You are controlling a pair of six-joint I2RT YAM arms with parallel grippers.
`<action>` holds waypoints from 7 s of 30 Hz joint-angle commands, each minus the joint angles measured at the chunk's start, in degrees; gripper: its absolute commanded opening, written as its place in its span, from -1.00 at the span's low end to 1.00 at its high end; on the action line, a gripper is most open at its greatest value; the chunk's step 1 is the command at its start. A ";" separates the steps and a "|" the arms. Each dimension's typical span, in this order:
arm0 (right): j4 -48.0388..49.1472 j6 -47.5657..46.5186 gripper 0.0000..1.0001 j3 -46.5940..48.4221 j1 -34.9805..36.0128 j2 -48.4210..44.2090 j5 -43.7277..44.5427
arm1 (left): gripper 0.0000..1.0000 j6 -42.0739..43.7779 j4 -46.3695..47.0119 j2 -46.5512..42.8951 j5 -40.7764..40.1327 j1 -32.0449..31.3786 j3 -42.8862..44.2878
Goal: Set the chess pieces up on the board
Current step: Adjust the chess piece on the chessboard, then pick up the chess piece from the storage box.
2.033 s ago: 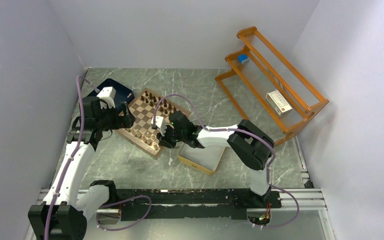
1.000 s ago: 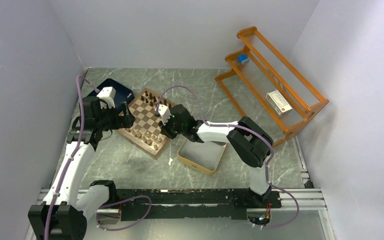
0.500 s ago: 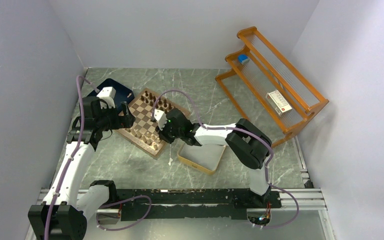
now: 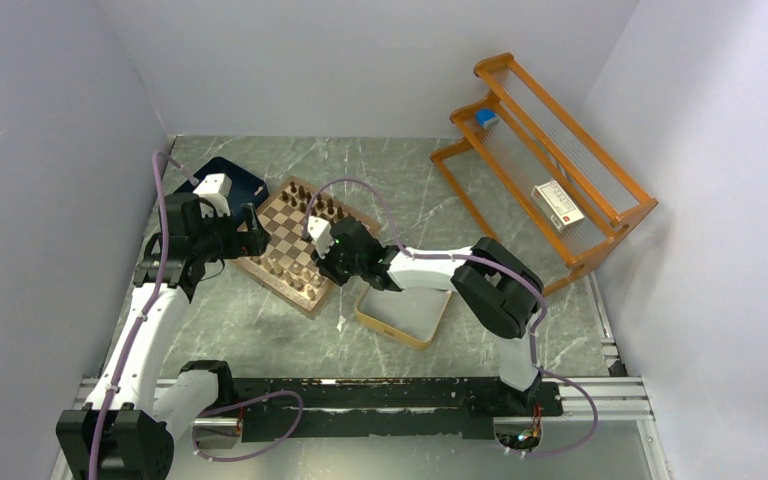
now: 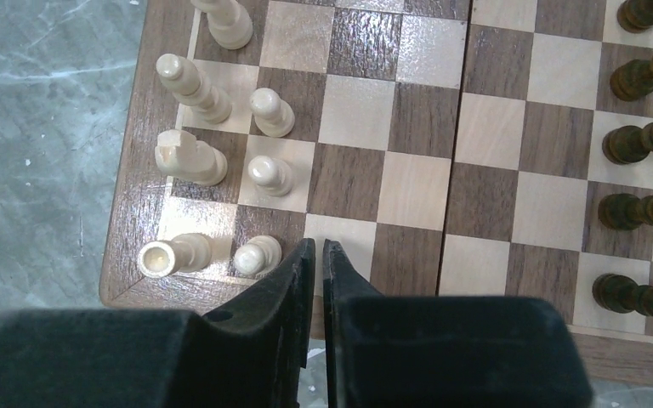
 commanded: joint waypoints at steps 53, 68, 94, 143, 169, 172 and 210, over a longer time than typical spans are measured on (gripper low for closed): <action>-2.92 8.26 -0.53 -0.99 6.96 -1.69 5.93 | 0.99 0.26 0.64 -1.68 -1.69 -0.30 0.69; -3.90 7.80 -0.54 -0.10 7.01 -1.20 5.91 | 0.99 0.30 0.78 -1.50 -1.24 -0.34 0.69; -4.21 14.22 -0.10 -5.25 7.08 -20.99 -2.82 | 0.99 -0.02 -6.85 11.64 -9.13 0.61 10.62; -3.14 17.29 1.00 -14.23 6.34 -38.43 21.38 | -0.21 -0.12 -2.50 68.94 -32.71 11.42 51.97; -2.79 16.60 1.00 -14.35 6.27 -36.92 22.34 | -0.35 0.12 -1.60 71.30 -30.49 11.63 50.46; -2.81 16.42 1.00 -14.43 6.25 -36.90 22.52 | -0.42 0.28 -1.73 71.69 -30.39 11.62 50.85; -3.62 15.49 1.00 -14.02 6.20 -35.72 23.05 | -0.69 2.57 -3.22 69.80 -26.37 11.61 53.33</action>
